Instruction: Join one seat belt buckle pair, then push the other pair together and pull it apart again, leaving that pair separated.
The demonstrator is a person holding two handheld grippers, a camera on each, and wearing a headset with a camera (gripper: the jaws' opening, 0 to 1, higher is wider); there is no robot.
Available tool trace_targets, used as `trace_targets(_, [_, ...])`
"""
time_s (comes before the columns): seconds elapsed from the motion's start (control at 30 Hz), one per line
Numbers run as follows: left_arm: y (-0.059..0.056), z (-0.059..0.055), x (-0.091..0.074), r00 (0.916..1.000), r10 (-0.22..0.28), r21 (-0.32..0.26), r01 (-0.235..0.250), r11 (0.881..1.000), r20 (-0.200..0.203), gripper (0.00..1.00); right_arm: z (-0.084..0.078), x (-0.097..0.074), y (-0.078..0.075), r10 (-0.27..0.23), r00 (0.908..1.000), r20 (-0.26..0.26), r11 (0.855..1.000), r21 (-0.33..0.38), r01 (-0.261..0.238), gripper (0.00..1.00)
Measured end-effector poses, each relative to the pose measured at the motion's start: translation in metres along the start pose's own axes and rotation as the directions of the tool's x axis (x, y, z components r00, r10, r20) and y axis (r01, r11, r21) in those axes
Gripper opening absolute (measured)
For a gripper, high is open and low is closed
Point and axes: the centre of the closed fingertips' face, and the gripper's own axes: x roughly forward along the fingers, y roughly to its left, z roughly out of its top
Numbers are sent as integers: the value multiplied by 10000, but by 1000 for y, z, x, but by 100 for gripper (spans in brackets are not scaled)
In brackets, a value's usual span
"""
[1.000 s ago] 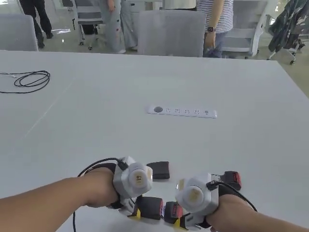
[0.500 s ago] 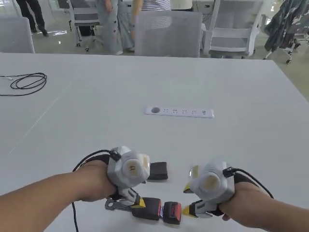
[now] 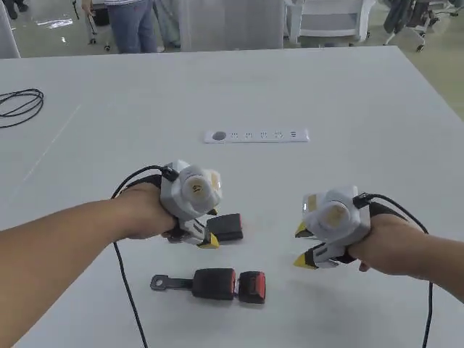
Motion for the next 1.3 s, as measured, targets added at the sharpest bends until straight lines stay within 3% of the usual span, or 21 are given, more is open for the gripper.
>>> trace_targets(0.23, [23,-12,12,9999,-118,-472,112,9988,-118,41,-31,-4,-34,-128,9995,-301,9998,160,133,31])
trace_targets(0.37, [20,-13,20,9993,-319,-447,311,9985,-194,41,-45,-7,-47,-124,9992,-388,9997,227,133,31])
trace_targets(0.67, [21,-18,38,9966,-756,-397,742,9965,-341,46,-64,-12,-52,-63,9980,-627,9986,524,96,32])
trace_targets(0.8, [14,-16,41,9929,-1151,-479,1135,9924,-312,45,-68,-11,-53,-1,9979,-647,9985,547,36,33])
trace_targets(0.93, [3,-16,44,9852,-1654,-327,1640,9859,-458,36,-69,-10,-52,157,9974,-707,9993,359,-132,33])
trace_targets(1.3, [3,-16,45,9858,-1574,494,1604,9858,-593,33,-73,-7,-52,692,9955,-649,9975,-77,-698,32])
